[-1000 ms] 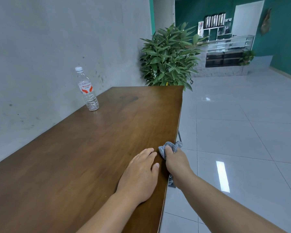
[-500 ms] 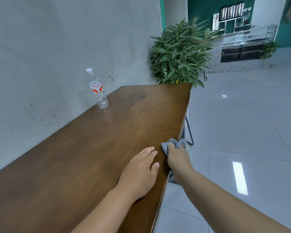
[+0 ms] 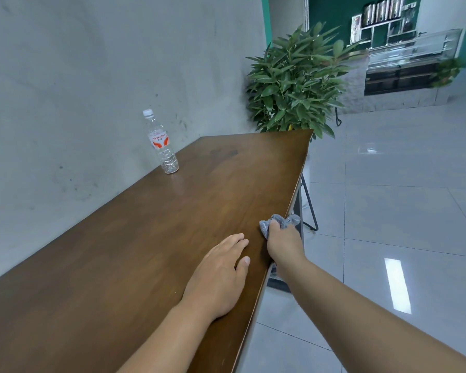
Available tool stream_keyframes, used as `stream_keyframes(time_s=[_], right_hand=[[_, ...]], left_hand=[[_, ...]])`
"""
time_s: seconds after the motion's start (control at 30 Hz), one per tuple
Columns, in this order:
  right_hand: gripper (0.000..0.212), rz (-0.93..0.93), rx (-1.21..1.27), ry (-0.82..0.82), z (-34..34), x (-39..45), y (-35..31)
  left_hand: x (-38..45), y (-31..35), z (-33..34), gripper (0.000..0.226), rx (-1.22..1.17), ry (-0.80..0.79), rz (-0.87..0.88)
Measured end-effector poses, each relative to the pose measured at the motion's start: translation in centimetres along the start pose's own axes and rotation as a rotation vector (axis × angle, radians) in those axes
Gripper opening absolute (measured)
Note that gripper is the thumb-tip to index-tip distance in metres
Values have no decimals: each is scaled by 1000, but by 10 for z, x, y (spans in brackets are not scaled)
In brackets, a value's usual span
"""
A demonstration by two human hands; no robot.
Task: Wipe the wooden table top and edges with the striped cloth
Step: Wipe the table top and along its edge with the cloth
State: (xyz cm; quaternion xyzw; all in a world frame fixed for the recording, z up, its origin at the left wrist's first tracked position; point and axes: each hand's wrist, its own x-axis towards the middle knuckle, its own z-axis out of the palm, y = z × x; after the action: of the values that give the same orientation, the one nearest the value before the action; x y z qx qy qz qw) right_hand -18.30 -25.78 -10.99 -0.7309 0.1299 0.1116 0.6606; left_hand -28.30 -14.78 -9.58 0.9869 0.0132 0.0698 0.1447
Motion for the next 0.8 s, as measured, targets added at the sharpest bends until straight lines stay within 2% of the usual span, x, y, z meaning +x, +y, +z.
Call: stream_keyframes(time_s=[0.17, 0.47, 0.8], right_hand=[[55, 31, 21, -2, 0, 2, -2], [43, 49, 54, -40, 10, -33, 31], [51, 61, 35, 31, 3, -5, 0]], left_hand=[[-5, 2, -1, 47, 0, -3, -12], [-24, 1, -4, 49, -17, -25, -23], [-20, 2, -5, 48, -9, -14, -24]])
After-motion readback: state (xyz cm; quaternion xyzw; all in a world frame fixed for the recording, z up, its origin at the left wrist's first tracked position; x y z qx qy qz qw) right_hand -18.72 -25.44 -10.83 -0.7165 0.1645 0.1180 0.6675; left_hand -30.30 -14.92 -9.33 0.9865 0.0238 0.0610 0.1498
